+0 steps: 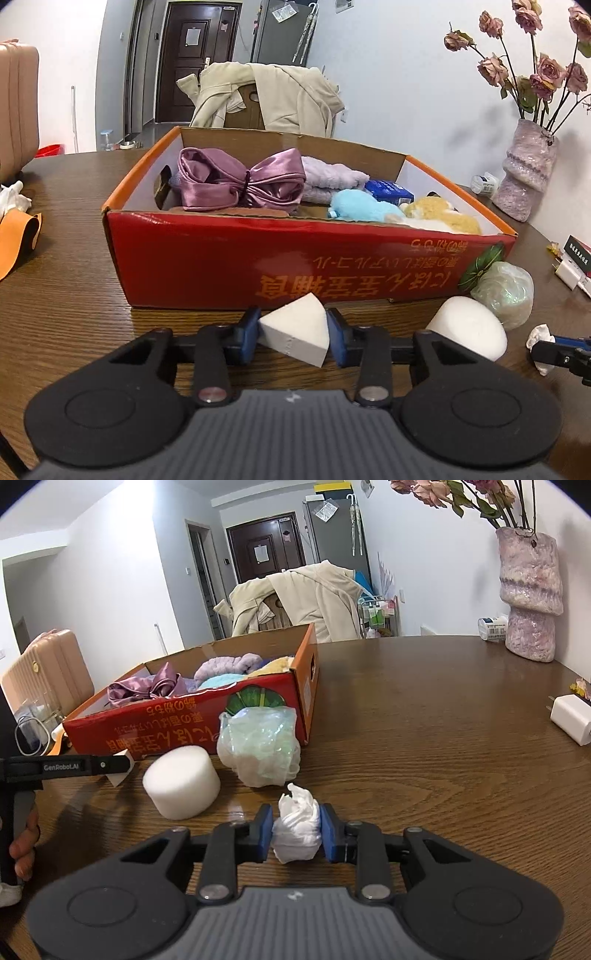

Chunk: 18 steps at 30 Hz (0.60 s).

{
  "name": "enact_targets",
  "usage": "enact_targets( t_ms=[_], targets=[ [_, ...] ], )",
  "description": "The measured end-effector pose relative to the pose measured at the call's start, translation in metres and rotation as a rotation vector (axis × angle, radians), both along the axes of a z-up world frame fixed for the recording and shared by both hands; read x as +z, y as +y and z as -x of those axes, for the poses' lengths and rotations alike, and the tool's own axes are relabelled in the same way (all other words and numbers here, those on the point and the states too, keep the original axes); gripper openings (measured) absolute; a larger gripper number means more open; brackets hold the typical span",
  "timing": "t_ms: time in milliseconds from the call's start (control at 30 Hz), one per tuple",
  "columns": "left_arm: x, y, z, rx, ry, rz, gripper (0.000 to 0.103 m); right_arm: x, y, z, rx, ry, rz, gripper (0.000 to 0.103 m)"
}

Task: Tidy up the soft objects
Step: 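Grasp the white crumpled tissue with the right gripper while the left grasps the white wedge sponge, then carry the tissue and wedge sponge into the box and open both grippers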

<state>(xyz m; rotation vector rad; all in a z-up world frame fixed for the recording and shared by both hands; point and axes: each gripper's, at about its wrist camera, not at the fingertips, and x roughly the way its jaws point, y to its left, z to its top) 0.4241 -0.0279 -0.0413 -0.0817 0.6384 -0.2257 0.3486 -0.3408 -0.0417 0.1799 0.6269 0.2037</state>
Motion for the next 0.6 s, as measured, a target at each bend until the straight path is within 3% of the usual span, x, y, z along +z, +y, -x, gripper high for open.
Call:
enact_targets(
  t_ms=[133, 267, 433, 600],
  targets=[
    [0.006, -0.007, 0.015, 0.002, -0.001, -0.046, 0.035, 0.000, 0.000, 0.001, -0.007, -0.004, -0.012, 0.025],
    [0.031, -0.007, 0.070, -0.053, -0.049, 0.025, 0.035, 0.004, 0.008, 0.018, -0.047, -0.031, 0.025, 0.024],
    [0.045, -0.001, 0.156, -0.066, -0.083, 0.119, 0.035, 0.018, 0.041, 0.083, 0.061, -0.049, -0.072, 0.024],
    [0.052, 0.002, 0.185, -0.097, -0.091, 0.108, 0.035, 0.033, 0.073, 0.131, 0.181, -0.093, -0.050, 0.024]
  ],
)
